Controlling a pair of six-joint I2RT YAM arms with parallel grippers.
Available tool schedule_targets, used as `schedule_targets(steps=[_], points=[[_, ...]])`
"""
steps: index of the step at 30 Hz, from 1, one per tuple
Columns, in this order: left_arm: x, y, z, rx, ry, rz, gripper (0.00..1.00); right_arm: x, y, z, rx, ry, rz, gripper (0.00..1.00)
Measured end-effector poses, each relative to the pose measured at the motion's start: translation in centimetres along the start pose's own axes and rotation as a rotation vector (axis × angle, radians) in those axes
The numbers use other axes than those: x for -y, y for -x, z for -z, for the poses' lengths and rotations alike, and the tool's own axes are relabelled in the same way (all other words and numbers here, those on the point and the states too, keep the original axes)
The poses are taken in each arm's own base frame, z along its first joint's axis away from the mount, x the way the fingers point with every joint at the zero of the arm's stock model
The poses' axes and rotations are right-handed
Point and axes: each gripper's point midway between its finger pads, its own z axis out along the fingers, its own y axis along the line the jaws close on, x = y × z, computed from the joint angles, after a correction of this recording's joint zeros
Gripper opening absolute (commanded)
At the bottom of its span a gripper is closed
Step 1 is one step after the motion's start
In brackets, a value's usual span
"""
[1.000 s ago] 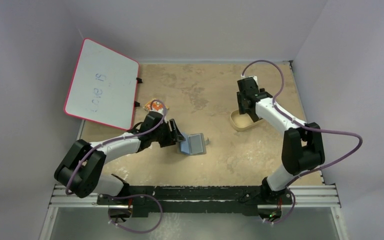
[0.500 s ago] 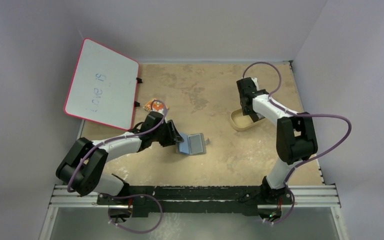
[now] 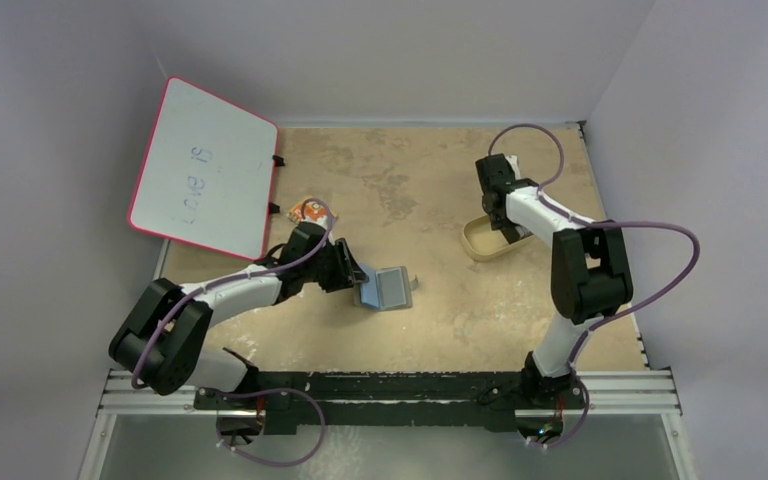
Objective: Put the credit cards into the card holder
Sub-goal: Pick up the credit card from the storage box.
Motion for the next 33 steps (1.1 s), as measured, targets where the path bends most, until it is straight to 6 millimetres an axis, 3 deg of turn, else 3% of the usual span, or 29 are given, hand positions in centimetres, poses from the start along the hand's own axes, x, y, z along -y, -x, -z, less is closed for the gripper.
schedule_targets(steps=[12,33], points=[[0.5,0.0,0.1,0.000,-0.024,0.003,0.39,-0.2,0.9,0.3,0.005,0.025,-0.011,0.46],[2.0,0.8,1.2,0.037,-0.071,0.004,0.39,-1.0,1.0,0.4,0.009,0.070,-0.015,0.13]])
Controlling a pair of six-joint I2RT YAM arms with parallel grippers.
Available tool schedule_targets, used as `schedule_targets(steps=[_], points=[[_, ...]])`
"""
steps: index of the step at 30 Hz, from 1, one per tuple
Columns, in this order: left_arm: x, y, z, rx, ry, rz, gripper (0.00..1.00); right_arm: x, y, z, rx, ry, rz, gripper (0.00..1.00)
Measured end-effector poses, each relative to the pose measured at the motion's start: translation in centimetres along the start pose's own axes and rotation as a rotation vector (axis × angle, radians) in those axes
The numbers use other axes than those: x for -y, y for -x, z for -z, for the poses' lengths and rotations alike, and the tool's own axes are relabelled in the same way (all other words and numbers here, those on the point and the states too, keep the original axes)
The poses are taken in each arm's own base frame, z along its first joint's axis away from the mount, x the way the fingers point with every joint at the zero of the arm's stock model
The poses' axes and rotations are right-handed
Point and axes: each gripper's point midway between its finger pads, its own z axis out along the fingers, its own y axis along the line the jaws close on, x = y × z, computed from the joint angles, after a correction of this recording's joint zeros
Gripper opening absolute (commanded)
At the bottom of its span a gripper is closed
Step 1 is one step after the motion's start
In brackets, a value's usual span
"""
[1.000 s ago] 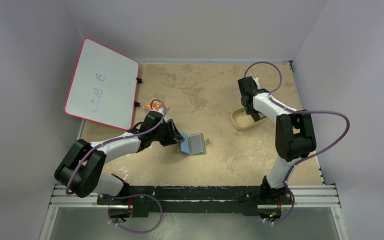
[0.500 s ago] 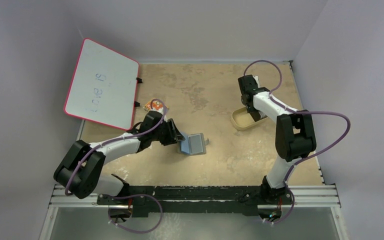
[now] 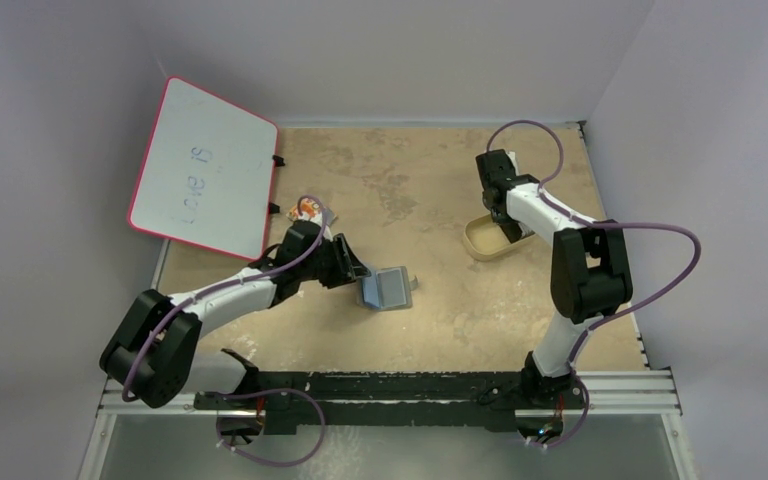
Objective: Put the credit cards into the card holder
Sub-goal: Pick up the credit card from the storage box, then insert the credit card into the card holder.
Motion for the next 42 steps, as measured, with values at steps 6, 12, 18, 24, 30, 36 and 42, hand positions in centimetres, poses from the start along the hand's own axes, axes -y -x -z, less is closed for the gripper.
schedule_targets(steps=[6,12,18,24,30,36,42], points=[[-0.1,-0.1,0.0,0.000,0.001,0.001,0.39,-0.5,0.0,0.0,-0.002,0.027,0.000,0.01],[-0.3,-0.2,0.0,-0.003,0.005,0.003,0.39,-1.1,0.1,0.3,0.001,0.071,-0.010,0.00],[-0.3,-0.3,0.0,-0.004,0.006,0.003,0.41,-1.3,0.6,1.4,0.021,0.122,-0.038,0.00],[-1.1,-0.5,0.1,-0.008,0.041,0.009,0.44,-1.3,1.2,3.5,0.050,0.188,-0.080,0.00],[-1.7,-0.4,0.3,0.005,0.078,0.011,0.43,-0.9,3.4,7.9,0.161,0.313,-0.165,0.00],[-2.1,-0.3,0.3,0.012,0.094,0.013,0.34,-1.3,4.5,12.3,0.271,0.456,-0.232,0.00],[-2.3,-0.3,0.4,0.018,0.107,0.014,0.28,-4.3,3.4,15.5,0.316,0.669,-0.258,0.00]])
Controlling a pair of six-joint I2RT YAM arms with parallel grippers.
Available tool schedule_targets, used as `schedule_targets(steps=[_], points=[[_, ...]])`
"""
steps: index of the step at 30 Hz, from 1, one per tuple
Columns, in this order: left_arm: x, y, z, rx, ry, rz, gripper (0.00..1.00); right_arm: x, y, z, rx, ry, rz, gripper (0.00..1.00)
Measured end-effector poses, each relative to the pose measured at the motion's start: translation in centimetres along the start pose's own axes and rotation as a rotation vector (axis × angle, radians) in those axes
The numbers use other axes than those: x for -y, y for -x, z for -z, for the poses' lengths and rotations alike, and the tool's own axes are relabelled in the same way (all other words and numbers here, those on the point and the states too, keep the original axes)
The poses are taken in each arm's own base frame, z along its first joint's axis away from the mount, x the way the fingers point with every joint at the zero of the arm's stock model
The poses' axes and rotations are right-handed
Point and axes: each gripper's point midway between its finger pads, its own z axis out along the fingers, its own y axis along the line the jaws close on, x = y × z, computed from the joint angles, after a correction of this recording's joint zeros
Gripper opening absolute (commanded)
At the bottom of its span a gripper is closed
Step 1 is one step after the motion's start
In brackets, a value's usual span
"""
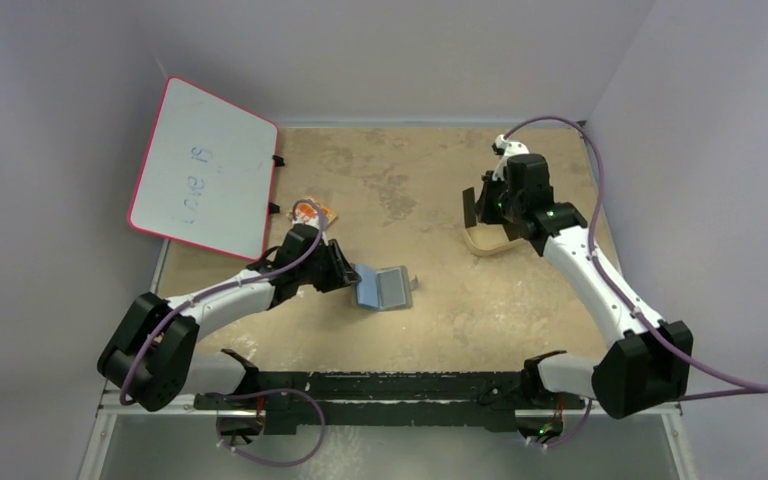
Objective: Put the credit cards into the card holder
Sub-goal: Insert the credit card into the card holder.
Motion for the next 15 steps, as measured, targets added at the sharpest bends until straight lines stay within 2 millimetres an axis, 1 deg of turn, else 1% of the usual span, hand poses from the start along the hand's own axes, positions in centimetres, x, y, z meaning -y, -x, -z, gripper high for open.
schedule_targets(steps=[2,5,7,10,12,15], points=[[-0.1,0.1,0.0,0.005,0.005,0.000,0.27,-1.9,-0.6,0.5,0.013,0.078,-0.018,0.00],[-0.4,0.1,0.1,0.017,0.016,0.000,0.25,-5.5,-1.3,1.1,0.037,0.205,-0.039,0.00],[-0.8,0.0,0.1,0.017,0.026,0.002,0.25,-8.3,-2.3,1.5,0.038,0.313,-0.059,0.00],[-1.3,-0.2,0.1,0.018,0.041,0.004,0.30,-11.3,-4.8,1.3,0.000,0.421,-0.093,0.00],[-1.6,-0.3,0.0,0.021,0.050,0.003,0.33,-12.7,-6.7,0.8,-0.037,0.482,-0.114,0.00],[-2.0,-0.2,0.0,0.028,0.065,0.001,0.34,-13.8,-9.3,-0.4,-0.107,0.534,-0.152,0.00]])
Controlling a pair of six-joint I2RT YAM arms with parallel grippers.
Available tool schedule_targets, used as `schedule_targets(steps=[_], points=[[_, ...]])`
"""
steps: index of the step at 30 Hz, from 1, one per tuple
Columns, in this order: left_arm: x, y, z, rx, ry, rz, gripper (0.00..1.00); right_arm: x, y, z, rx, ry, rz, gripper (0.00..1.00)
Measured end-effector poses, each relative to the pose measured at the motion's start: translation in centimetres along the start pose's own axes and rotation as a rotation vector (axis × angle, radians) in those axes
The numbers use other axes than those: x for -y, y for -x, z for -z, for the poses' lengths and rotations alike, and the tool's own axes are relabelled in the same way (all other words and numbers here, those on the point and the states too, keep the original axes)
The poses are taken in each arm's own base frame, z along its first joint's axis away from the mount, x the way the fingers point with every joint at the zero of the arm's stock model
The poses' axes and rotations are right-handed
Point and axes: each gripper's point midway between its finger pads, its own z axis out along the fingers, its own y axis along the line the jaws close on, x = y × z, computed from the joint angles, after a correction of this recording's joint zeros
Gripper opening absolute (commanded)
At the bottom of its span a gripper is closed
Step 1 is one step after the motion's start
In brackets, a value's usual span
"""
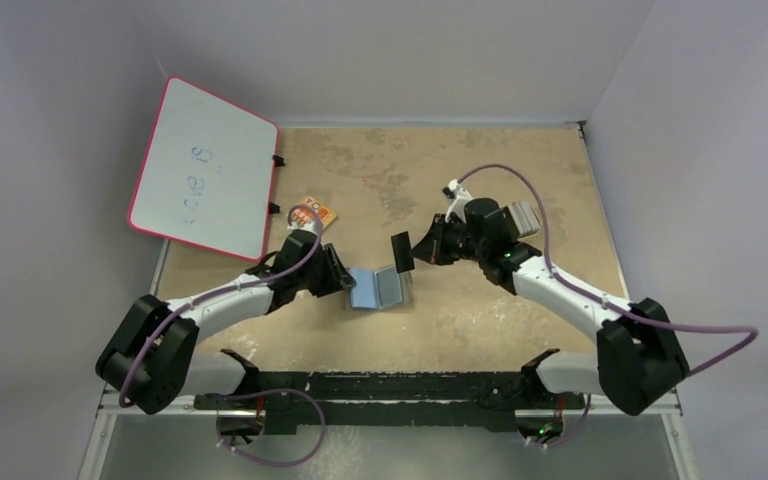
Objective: Put the credit cards into the card holder
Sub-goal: Insert the credit card into the card holder.
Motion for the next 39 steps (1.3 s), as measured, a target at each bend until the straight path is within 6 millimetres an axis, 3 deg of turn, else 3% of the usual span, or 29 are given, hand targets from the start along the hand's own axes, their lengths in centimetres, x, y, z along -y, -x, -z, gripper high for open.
schedule_targets(steps=[3,10,15,23,28,33,39], points=[[-0.7,-0.3,-0.1,0.003,0.020,0.002,0.35,0.2,-1.8,-1.2,-0.043,0.028,-0.044,0.00],[-1.4,-0.7,-0.2,-0.004,0.036,0.004,0.36,-1.5,-4.4,-2.9,-0.109,0.143,-0.091,0.00],[-1.4,-0.7,-0.2,-0.003,0.034,0.004,0.38,-0.2,-7.3,-3.5,-0.176,0.109,-0.133,0.00],[-1.8,-0.5,0.0,0.012,0.052,-0.007,0.38,1.2,-8.3,-3.8,-0.191,0.057,-0.148,0.00],[-2.0,-0.6,0.2,0.016,0.057,-0.010,0.32,2.6,-10.0,-4.2,-0.233,0.020,-0.169,0.00],[-2.4,-0.9,0.5,0.021,0.056,-0.011,0.32,3.2,-10.0,-4.3,-0.228,0.005,-0.175,0.00],[-2.7,-1.1,0.5,0.016,0.062,-0.011,0.17,3.5,-9.7,-4.4,-0.218,-0.004,-0.179,0.00]])
